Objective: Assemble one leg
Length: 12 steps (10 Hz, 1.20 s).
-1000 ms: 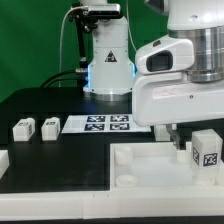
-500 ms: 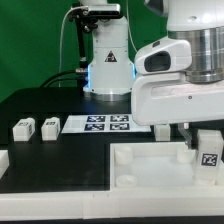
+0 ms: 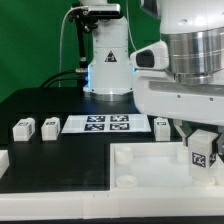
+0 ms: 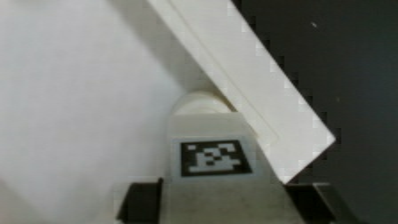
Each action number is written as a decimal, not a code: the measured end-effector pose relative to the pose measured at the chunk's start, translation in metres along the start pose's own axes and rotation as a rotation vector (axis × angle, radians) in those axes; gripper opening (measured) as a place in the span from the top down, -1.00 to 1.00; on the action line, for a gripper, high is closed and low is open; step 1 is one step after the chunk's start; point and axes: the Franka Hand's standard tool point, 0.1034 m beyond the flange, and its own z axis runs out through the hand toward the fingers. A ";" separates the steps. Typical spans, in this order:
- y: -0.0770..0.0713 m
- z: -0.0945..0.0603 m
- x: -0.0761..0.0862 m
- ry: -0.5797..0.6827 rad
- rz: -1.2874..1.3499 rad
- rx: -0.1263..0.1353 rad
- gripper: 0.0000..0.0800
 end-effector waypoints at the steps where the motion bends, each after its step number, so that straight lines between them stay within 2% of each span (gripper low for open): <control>1: -0.001 0.001 -0.003 -0.012 0.143 0.012 0.25; 3: -0.005 0.004 -0.009 -0.027 0.403 0.041 0.25; 5: -0.006 0.005 -0.012 -0.042 0.538 0.044 0.25; 7: -0.006 0.006 -0.013 -0.043 0.519 0.044 0.25; 8: -0.005 0.006 -0.013 -0.044 0.446 0.041 -0.21; 9: -0.004 0.005 -0.011 -0.049 0.364 0.034 -0.48; 10: -0.003 0.004 -0.008 -0.036 0.197 0.032 -0.48; 11: -0.003 0.004 -0.008 -0.024 0.061 0.029 -0.59; 12: -0.003 0.004 -0.010 -0.023 0.004 0.030 -0.62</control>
Offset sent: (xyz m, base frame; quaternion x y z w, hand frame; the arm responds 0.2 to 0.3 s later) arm -0.0020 0.0024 -0.0039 0.0133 0.0071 0.2809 0.9596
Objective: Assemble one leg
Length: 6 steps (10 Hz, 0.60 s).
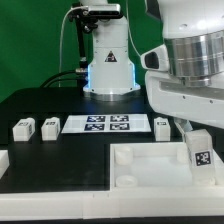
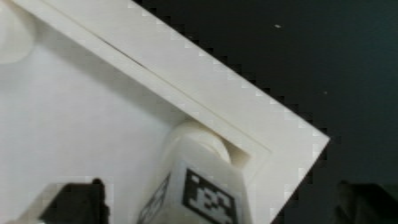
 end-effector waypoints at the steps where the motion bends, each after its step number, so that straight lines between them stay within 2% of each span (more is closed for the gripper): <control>1: 0.000 0.001 0.000 -0.001 -0.103 -0.001 -0.62; 4: 0.001 0.001 0.001 -0.001 -0.360 -0.001 -0.62; 6: 0.002 -0.001 0.006 0.015 -0.608 -0.017 -0.62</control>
Offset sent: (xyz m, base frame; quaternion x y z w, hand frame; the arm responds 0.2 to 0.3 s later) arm 0.0000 0.0000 0.0000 0.0000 0.0000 -0.1790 0.9838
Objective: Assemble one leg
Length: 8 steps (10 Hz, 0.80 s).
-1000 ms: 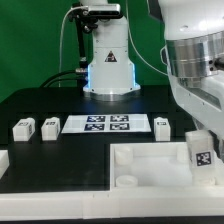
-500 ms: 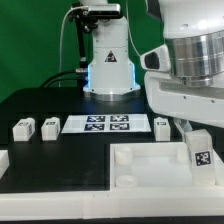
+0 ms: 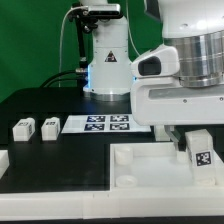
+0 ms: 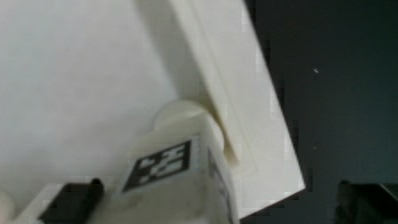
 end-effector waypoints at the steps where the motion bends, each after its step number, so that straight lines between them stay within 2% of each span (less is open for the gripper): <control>1: -0.001 0.000 0.001 0.008 -0.085 -0.006 -0.62; 2: -0.001 0.000 0.001 0.008 -0.054 -0.004 -0.62; 3: -0.001 0.000 0.001 0.008 -0.024 -0.004 -0.31; 4: -0.001 0.000 0.001 0.008 -0.019 -0.004 -0.31; 5: -0.001 0.001 0.000 0.008 0.030 -0.004 0.25; 6: 0.003 0.001 0.001 0.006 0.165 -0.009 0.25; 8: 0.004 0.002 0.001 0.005 0.330 -0.006 0.25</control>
Offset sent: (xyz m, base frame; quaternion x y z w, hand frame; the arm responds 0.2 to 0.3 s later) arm 0.0000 0.0000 0.0000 0.0000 0.0000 0.0000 1.0000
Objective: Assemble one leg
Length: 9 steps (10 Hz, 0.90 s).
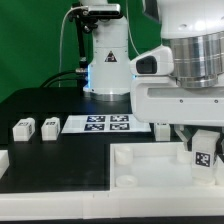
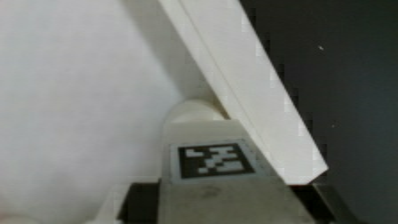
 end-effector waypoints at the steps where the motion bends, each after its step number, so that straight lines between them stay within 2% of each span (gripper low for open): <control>1: 0.001 0.001 0.001 -0.005 0.146 0.008 0.25; 3: -0.001 0.002 -0.001 -0.040 0.507 0.037 0.25; 5: -0.003 0.002 -0.002 -0.068 0.714 0.056 0.26; 8: -0.003 0.002 -0.002 -0.073 0.735 0.060 0.26; 9: -0.003 0.002 -0.002 -0.072 0.685 0.061 -0.03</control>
Offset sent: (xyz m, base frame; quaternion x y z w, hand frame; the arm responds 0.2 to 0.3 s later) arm 0.0083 0.0107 -0.0062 0.0432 -0.0254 0.4318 0.9006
